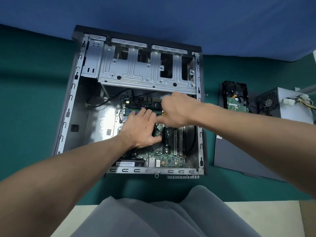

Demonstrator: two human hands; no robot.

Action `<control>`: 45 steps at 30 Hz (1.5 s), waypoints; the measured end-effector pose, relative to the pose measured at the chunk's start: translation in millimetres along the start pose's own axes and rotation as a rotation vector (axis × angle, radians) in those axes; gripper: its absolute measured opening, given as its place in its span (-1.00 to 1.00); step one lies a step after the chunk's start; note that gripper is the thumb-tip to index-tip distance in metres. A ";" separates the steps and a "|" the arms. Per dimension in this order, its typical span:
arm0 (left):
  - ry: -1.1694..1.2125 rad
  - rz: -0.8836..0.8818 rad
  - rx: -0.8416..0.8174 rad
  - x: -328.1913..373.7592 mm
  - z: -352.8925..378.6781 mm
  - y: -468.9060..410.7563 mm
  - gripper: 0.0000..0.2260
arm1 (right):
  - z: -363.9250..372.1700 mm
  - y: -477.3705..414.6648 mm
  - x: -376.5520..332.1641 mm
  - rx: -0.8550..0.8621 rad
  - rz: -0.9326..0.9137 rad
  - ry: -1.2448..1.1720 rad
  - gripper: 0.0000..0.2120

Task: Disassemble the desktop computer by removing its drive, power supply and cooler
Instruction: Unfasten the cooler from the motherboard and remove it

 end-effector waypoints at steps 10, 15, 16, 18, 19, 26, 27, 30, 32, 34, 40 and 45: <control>-0.002 0.014 0.015 0.0 -0.1 -1.7 -0.30 | 1.1 -2.2 1.1 -0.086 0.116 -0.010 -0.74; -0.003 0.018 -0.008 0.5 0.6 -2.9 -0.28 | -1.4 7.0 -11.5 0.007 -0.112 0.294 -0.65; -0.003 0.021 -0.005 0.7 0.0 -2.9 -0.28 | -1.2 5.4 -11.0 0.009 -0.132 0.300 -0.65; -0.005 0.024 0.002 0.4 -1.0 -2.2 -0.30 | -2.5 1.2 -4.0 0.007 -0.093 0.139 -0.71; -0.003 0.025 -0.001 0.3 -1.1 -1.8 -0.29 | -3.0 -0.9 2.2 0.008 -0.024 0.007 -0.71; -0.014 0.031 -0.007 1.2 -1.6 -2.7 -0.31 | 33.4 2.0 37.0 -0.294 0.471 -0.598 -0.72; -0.011 0.033 -0.005 1.3 -1.5 -2.6 -0.31 | 28.7 0.0 35.7 -0.264 0.419 -0.518 -0.69; -0.008 0.034 0.003 0.4 -1.8 -2.6 -0.29 | 11.6 1.3 27.4 -0.108 0.259 -0.154 -0.68; -0.008 0.045 -0.003 0.7 -1.2 -2.9 -0.24 | 5.1 7.5 19.6 -0.011 0.149 0.050 -0.72; -0.014 0.072 -0.006 2.0 -1.7 -2.8 -0.18 | 1.2 13.4 7.7 0.069 0.016 0.178 -0.71; -0.121 0.180 -0.063 4.5 -2.7 3.7 -0.06 | 3.4 4.3 -0.8 0.083 -0.004 0.055 -0.62; -0.093 0.133 -0.081 3.7 -1.4 4.2 -0.22 | 34.1 6.2 38.4 -0.132 0.546 -0.691 -0.85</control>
Point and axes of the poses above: each hand's wrist, its own y-axis away from the middle knuckle, its own z-axis out of the palm, x = y × z, the point moved 9 cm from there along -y, towards the middle knuckle
